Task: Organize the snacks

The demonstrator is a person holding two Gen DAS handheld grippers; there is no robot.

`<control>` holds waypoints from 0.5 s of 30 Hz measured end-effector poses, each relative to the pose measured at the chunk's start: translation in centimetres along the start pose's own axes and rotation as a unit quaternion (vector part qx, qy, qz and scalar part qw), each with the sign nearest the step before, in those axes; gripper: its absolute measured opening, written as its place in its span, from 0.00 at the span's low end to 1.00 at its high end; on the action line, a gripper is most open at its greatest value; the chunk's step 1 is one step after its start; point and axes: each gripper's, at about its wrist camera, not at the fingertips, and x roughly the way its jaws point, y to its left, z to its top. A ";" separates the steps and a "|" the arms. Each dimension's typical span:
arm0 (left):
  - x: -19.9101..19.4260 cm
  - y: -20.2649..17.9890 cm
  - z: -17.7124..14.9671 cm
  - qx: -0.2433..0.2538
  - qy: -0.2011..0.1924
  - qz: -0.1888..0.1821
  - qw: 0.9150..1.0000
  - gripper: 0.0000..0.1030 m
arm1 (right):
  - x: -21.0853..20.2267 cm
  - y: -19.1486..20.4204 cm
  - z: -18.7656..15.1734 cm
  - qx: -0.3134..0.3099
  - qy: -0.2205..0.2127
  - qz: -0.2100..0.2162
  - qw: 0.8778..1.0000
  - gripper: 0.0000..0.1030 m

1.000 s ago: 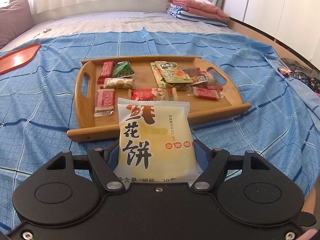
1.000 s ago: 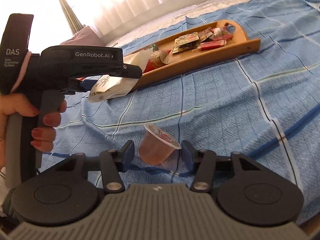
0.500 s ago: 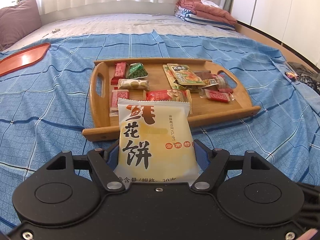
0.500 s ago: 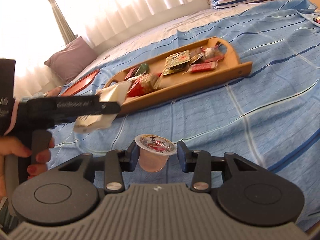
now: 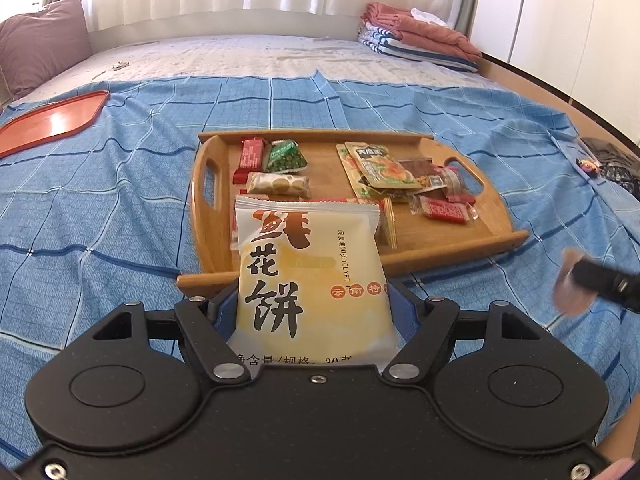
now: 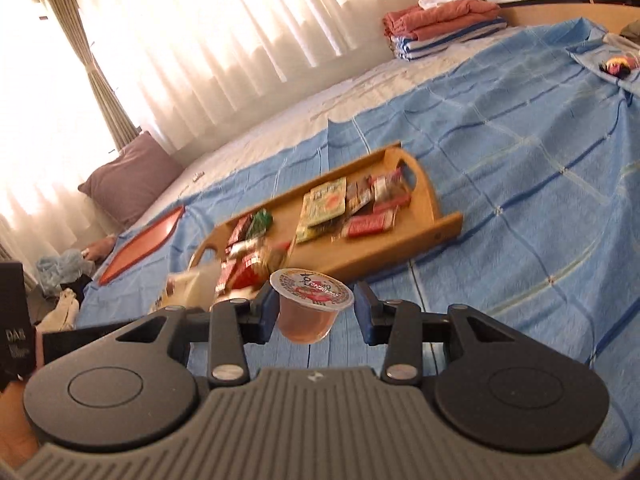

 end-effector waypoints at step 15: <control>1.6 0.4 4.1 -0.017 -0.026 0.002 1.000 0.70 | 2.9 1.6 6.7 -0.038 -0.019 0.014 0.999 0.43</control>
